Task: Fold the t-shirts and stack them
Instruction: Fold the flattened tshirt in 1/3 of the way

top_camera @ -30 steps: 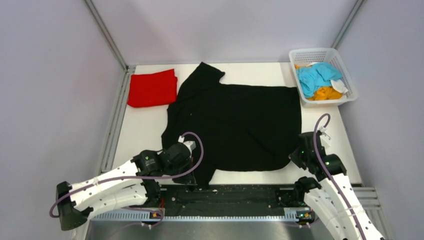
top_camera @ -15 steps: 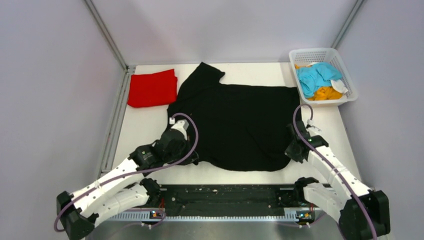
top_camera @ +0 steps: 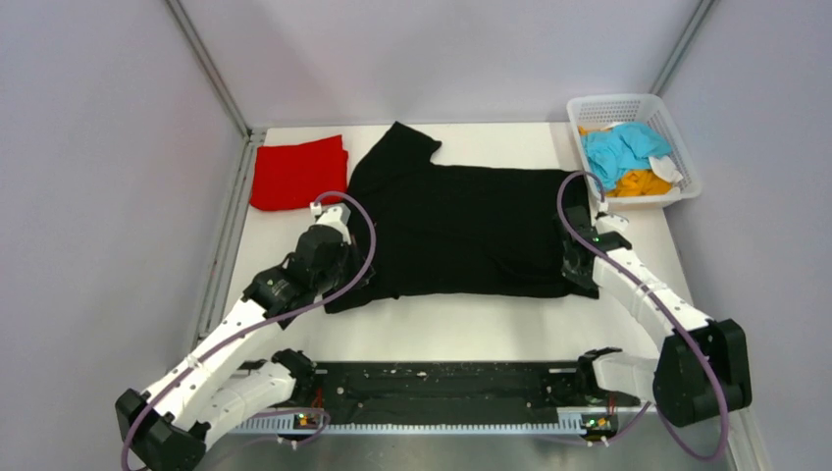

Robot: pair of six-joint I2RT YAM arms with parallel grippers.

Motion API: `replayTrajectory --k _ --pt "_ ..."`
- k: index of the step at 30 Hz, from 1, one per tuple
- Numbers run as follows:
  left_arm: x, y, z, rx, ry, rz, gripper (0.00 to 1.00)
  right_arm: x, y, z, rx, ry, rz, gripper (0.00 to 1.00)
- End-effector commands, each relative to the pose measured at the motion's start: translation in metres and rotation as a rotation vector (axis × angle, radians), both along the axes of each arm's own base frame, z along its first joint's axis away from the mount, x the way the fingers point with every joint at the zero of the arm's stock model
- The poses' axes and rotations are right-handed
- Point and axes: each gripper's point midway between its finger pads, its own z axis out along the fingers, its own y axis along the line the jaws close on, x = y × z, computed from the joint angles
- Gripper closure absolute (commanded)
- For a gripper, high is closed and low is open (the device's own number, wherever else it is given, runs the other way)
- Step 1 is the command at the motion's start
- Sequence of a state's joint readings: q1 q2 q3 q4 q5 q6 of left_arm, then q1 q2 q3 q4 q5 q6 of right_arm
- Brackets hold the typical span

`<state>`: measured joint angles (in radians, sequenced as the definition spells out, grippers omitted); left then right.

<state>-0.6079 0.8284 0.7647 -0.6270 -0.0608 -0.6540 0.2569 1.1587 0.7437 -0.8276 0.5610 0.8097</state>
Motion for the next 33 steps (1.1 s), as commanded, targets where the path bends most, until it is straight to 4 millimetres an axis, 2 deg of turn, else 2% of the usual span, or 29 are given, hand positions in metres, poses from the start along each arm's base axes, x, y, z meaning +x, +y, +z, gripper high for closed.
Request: replayTrajectory --k 1,5,11,14,16,17,18,19,20,21,22,23,27,29,32,33 --pt "0.042 -0.011 0.031 -0.032 -0.161 -0.003 1.00 0.036 0.002 0.017 -0.032 -0.056 0.058 0.92" --pt "0.075 -0.014 0.023 0.012 -0.156 0.018 1.00 0.057 0.008 0.020 -0.035 -0.055 0.083 0.92" --pt "0.130 0.013 0.005 0.096 -0.069 0.195 1.00 0.089 0.017 0.016 -0.039 -0.029 0.115 0.90" --pt "0.157 0.021 0.000 0.125 -0.055 0.231 1.00 0.108 0.017 0.012 -0.068 -0.007 0.118 0.82" --pt "0.173 0.027 -0.009 0.126 -0.026 0.248 1.00 0.125 0.019 0.006 -0.078 -0.003 0.122 0.81" --pt "0.181 0.030 -0.012 0.127 -0.017 0.261 0.94 0.135 0.019 0.006 -0.080 -0.015 0.120 0.81" --pt "0.191 0.034 -0.015 0.132 -0.007 0.271 0.82 0.146 0.020 0.007 -0.079 -0.033 0.116 0.82" --pt "0.199 0.035 -0.017 0.132 0.004 0.266 0.65 0.156 0.021 0.009 -0.080 -0.042 0.120 0.80" --pt "0.205 0.034 -0.021 0.135 0.029 0.247 0.47 0.163 0.022 0.011 -0.078 -0.041 0.131 0.72" --pt "0.208 0.034 -0.024 0.142 0.062 0.227 0.34 0.168 0.024 0.013 -0.077 -0.034 0.145 0.61" --pt "0.209 0.037 -0.025 0.149 0.102 0.228 0.07 0.172 0.026 0.017 -0.071 -0.034 0.154 0.56" --pt "0.211 0.041 -0.023 0.165 0.115 0.237 0.02 0.174 0.027 0.020 -0.069 -0.039 0.163 0.53" --pt "0.206 0.055 -0.007 0.188 0.080 0.298 0.01 0.169 0.034 0.034 -0.036 -0.083 0.212 0.41" --pt "0.192 0.047 -0.001 0.129 0.058 0.264 0.01 0.157 0.039 0.031 -0.003 -0.098 0.261 0.33" --pt "0.163 0.030 -0.013 0.015 0.080 0.201 0.01 0.142 0.067 0.024 0.134 -0.160 0.418 0.24" --pt "0.152 0.024 -0.020 -0.025 0.092 0.180 0.01 0.137 0.077 0.020 0.182 -0.191 0.473 0.17"
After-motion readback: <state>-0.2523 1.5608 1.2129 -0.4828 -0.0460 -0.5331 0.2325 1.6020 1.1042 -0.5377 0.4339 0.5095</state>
